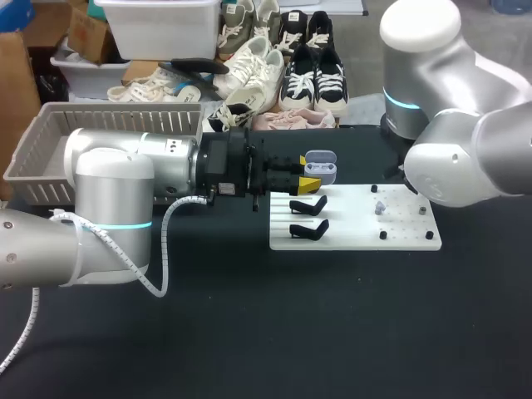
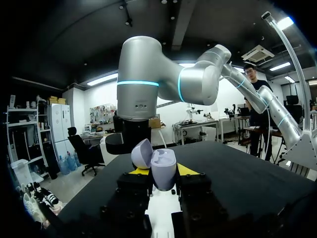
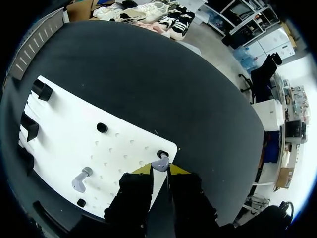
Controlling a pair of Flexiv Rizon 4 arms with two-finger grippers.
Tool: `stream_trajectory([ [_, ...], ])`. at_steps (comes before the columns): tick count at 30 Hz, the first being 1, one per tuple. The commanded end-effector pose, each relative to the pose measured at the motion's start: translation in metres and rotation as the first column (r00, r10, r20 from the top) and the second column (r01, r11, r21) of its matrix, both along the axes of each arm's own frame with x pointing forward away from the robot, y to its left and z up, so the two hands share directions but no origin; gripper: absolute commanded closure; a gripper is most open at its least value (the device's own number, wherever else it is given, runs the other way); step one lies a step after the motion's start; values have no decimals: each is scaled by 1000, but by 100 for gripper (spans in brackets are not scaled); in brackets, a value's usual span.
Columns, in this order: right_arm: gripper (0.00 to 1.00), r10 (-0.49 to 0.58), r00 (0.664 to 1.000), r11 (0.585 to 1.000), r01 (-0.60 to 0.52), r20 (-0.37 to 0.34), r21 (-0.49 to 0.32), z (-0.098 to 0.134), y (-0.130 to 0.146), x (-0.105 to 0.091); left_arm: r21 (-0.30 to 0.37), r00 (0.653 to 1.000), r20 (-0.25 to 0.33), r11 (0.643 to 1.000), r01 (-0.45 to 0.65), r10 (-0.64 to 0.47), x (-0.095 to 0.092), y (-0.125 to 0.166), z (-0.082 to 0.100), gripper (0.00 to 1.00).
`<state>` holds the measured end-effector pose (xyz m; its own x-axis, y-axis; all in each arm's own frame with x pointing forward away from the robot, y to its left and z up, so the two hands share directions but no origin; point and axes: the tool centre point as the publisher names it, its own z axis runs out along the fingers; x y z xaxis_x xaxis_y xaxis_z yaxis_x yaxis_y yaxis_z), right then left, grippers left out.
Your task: Pick up each earbud case from the left stands, insert the matching earbuds, close the lid, and place the case in the box.
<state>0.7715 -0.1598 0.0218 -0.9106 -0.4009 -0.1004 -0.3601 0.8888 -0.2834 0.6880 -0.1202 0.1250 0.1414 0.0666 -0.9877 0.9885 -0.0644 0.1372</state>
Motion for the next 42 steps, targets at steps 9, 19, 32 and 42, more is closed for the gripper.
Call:
stream_trajectory([
  [9,100,-22,999,1000,21,34,17,8,-2,-9,-1,1000,1,1000,-2,2,0,0,0,100],
  [19,100,-20,997,999,16,79,50,35,2,-23,-1,1000,1,1000,-2,2,0,0,0,100],
  [32,100,25,997,994,-33,72,105,114,32,-57,-1,1000,1,1000,-2,2,0,0,0,100],
  [42,100,120,991,982,-127,55,142,182,91,-104,-1,1000,1,1000,-2,2,0,0,0,100],
])
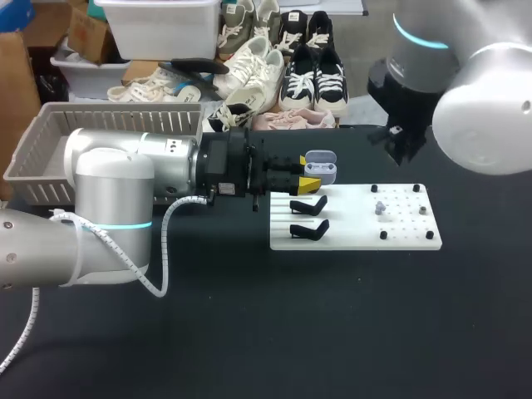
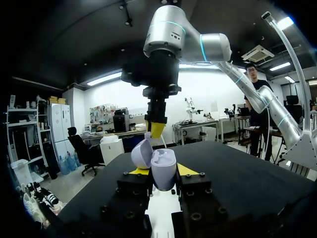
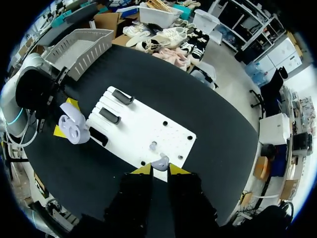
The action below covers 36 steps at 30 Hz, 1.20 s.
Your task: Pick up each earbud case from the left stands, insert the matching earbuds, close the lid, and place the case in the box.
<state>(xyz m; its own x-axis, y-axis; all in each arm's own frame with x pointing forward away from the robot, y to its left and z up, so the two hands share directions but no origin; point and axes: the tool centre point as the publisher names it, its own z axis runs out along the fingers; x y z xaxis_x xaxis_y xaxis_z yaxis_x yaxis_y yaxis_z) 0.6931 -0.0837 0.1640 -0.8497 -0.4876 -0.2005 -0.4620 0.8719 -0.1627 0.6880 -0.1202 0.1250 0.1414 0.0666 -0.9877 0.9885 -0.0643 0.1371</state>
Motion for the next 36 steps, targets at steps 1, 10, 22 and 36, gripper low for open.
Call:
stream_trajectory([
  [1,100,3,1000,1000,-3,14,-9,44,20,-30,-1,1000,1,1000,-2,2,0,0,0,100],
  [10,100,-11,1000,1000,12,20,-15,60,62,-57,-1,1000,1,1000,-2,2,0,0,0,100],
  [22,100,-24,999,1000,24,32,-13,58,71,-64,-1,1000,1,1000,-2,2,0,0,0,100],
  [36,100,-499,866,866,499,-3,25,56,85,-54,-1,1000,1,1000,-2,2,0,0,0,100],
])
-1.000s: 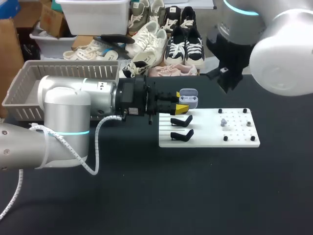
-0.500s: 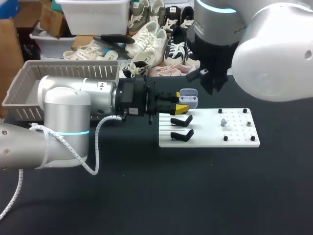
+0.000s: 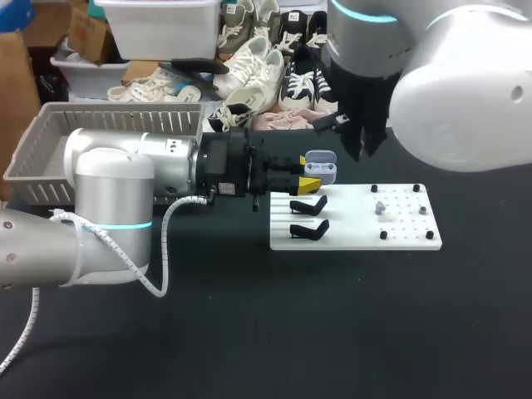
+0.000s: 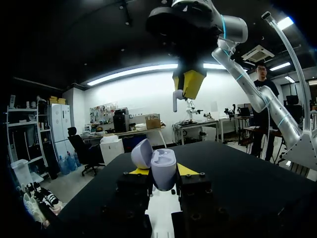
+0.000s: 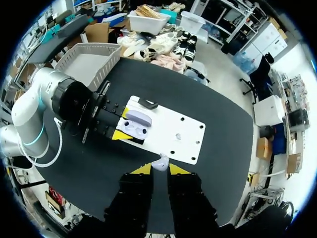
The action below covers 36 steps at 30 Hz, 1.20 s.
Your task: Pick up each earbud case from the left stands, insert the matching earbuds, close the lid, and place the case in the box.
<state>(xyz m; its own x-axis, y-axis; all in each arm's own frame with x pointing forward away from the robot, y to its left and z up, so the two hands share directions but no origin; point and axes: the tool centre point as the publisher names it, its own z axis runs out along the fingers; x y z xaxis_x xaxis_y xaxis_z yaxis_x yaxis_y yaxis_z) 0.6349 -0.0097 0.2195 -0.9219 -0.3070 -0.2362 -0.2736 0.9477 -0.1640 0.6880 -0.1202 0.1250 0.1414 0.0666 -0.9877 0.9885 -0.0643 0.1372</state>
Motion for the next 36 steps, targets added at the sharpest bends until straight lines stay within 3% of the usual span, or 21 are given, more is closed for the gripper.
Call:
stream_trajectory([
  [1,100,-349,937,937,348,-15,-27,1,11,3,-2,1000,1,1000,-2,2,0,0,0,100],
  [4,100,-410,912,911,410,11,-44,0,13,0,-2,1000,1,1000,-2,2,0,0,0,100],
  [7,100,-438,899,899,438,-10,-30,1,12,-6,-2,1000,1,1000,-2,2,0,0,0,100],
  [25,100,-438,899,899,438,-10,-30,1,12,-6,-2,1000,1,1000,-2,2,0,0,0,100],
  [31,100,-639,768,768,640,-36,30,5,22,7,-2,1000,1,1000,-2,2,0,0,0,100],
  [33,100,-665,745,743,667,-50,52,6,25,9,-2,1000,1,1000,-2,2,0,0,0,100],
  [36,100,-670,738,733,675,-82,86,8,31,9,-2,1000,1,1000,-2,2,0,0,0,100],
])
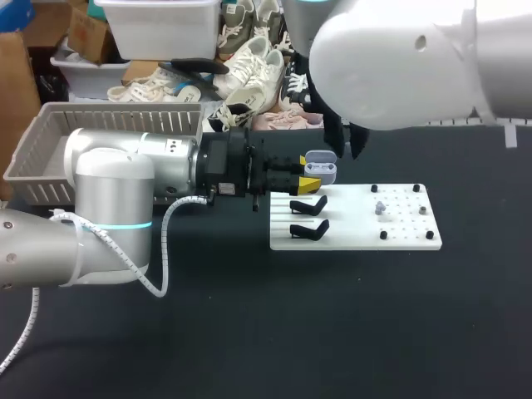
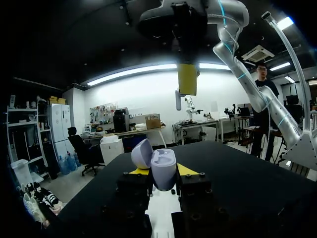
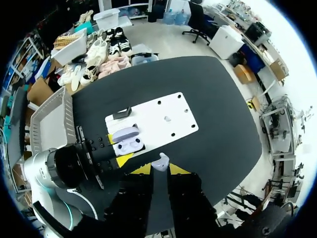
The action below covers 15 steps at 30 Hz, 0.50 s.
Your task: Pick up each earbud case from the left stands, insert the matching earbuds, close the lid, and place the case in the box.
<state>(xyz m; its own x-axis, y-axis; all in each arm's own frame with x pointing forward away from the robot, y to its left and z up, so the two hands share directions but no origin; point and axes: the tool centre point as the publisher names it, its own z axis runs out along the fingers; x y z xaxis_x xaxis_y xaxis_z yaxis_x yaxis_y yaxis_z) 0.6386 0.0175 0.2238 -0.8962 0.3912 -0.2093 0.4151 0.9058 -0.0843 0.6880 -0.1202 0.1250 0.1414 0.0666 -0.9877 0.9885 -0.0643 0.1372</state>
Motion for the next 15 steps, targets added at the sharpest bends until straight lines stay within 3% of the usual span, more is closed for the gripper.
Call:
stream_trajectory([
  [1,100,-17,1000,999,18,-10,40,3,7,5,-1,1000,1,1000,-2,2,0,0,-1,100],
  [15,100,-14,1000,998,14,1,67,-1,9,4,-1,1000,1,1000,-2,2,0,0,-1,100],
])
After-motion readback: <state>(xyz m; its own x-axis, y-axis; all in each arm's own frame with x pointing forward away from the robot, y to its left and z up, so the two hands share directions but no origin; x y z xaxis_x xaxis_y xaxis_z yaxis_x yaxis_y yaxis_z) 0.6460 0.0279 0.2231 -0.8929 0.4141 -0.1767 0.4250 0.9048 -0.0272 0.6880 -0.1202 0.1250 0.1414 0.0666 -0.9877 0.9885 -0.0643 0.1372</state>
